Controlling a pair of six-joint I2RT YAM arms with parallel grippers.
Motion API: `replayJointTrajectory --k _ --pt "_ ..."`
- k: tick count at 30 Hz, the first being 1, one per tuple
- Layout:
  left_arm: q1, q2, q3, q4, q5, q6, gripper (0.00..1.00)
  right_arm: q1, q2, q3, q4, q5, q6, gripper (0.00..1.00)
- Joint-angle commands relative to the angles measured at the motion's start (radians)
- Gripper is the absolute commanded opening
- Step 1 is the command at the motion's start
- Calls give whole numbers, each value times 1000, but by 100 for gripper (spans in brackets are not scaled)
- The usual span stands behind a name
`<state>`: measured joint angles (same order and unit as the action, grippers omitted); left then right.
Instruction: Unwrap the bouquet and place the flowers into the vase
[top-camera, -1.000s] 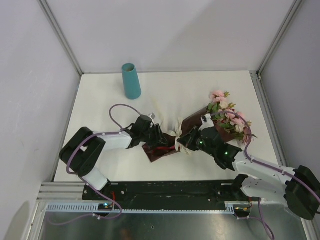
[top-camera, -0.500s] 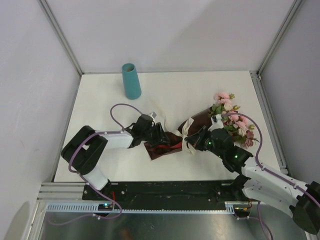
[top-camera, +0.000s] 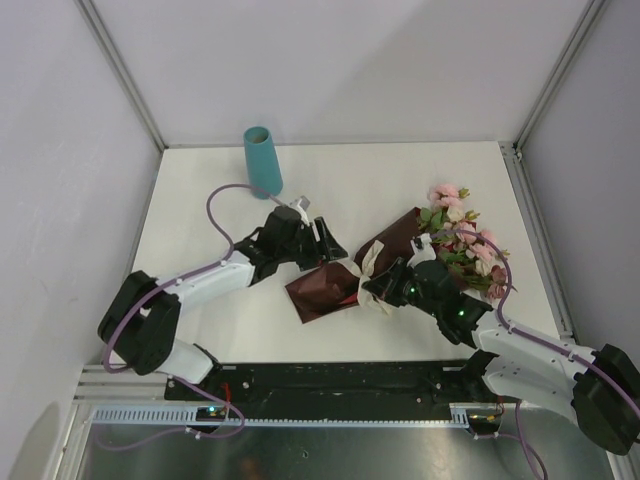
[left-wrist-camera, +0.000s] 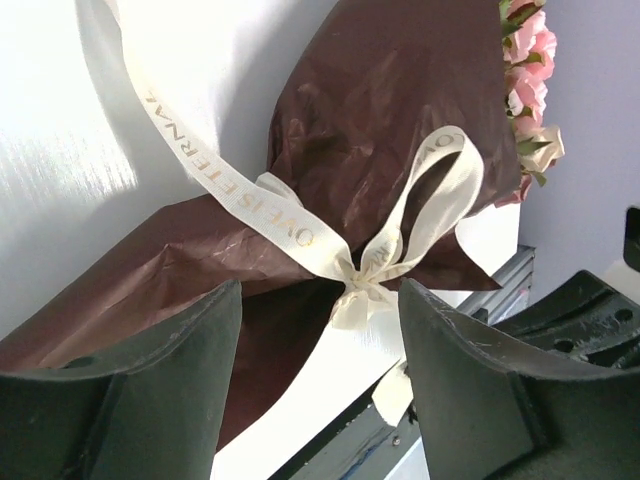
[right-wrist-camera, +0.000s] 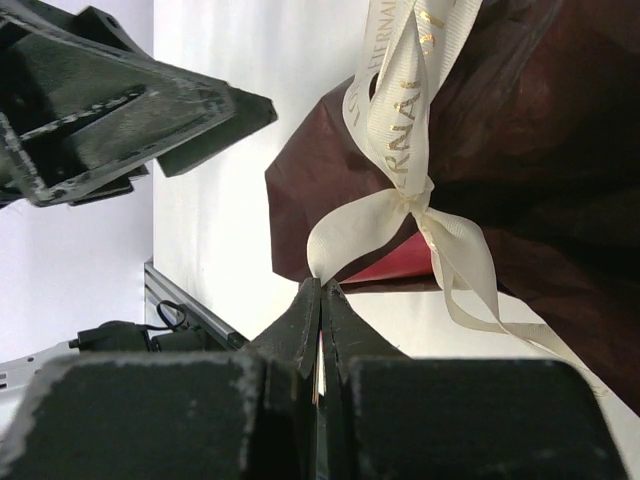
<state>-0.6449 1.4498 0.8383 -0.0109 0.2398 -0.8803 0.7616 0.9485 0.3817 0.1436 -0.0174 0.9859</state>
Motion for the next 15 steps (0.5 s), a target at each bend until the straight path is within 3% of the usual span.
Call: replayJointTrajectory --k 1,15 --pt "-5 66 39 16 -4 -60 69 -1 -14 2 46 -2 -8 0" --pt "-8 273 143 82 67 -76 67 11 7 -9 58 -3 -7 0"
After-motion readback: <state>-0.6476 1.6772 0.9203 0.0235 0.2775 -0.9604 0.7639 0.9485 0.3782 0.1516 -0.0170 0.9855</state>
